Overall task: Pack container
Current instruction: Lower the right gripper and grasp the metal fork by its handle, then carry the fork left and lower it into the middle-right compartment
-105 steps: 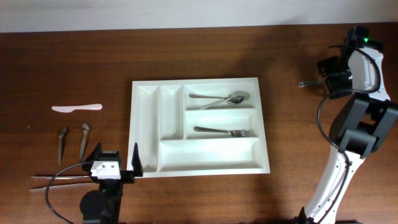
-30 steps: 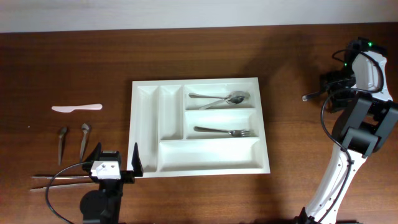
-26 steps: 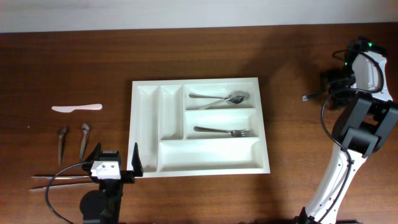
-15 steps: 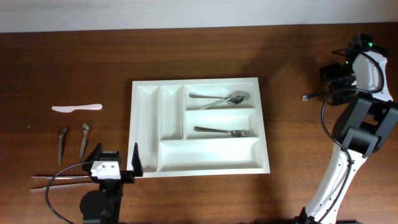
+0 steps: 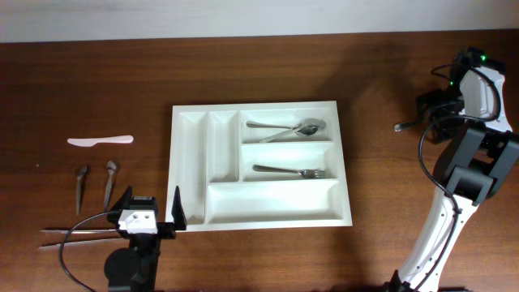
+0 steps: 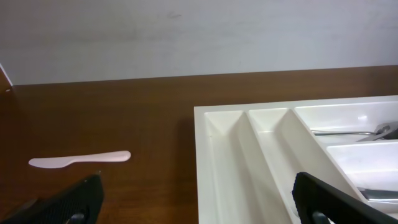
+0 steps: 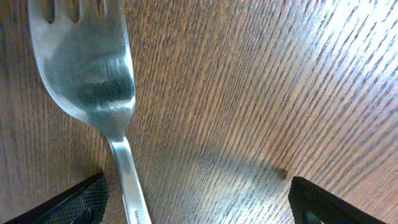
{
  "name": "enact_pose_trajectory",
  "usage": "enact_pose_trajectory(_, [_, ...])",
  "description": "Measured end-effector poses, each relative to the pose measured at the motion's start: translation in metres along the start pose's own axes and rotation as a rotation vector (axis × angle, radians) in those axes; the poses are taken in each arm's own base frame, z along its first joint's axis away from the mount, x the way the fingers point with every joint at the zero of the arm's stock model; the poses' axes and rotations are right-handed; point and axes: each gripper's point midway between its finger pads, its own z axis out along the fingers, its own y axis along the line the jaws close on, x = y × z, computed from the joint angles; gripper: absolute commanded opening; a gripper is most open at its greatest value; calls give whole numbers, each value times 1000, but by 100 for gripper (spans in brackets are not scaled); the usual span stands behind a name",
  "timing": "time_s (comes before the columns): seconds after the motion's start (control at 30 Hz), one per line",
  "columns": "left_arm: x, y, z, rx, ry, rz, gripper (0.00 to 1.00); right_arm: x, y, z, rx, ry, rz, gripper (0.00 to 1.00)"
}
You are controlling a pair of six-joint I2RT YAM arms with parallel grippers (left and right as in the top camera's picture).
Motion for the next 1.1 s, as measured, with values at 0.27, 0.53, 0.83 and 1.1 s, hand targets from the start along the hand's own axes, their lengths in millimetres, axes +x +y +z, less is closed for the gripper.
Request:
enact_pose_trajectory(0.27, [0, 0, 0, 0, 0, 0, 99, -1, -3, 0, 13, -5, -16, 85])
enact_pose_trajectory(0.53, [0, 0, 0, 0, 0, 0, 99, -6, 0, 0, 8, -33, -18, 52])
enact_pose_trajectory(0.83, [0, 0, 0, 0, 0, 0, 99, -10, 3, 0, -4, -48, -17, 20])
enact_pose_trajectory(1.1, [0, 0, 0, 0, 0, 0, 99, -10, 3, 0, -7, -48, -17, 21])
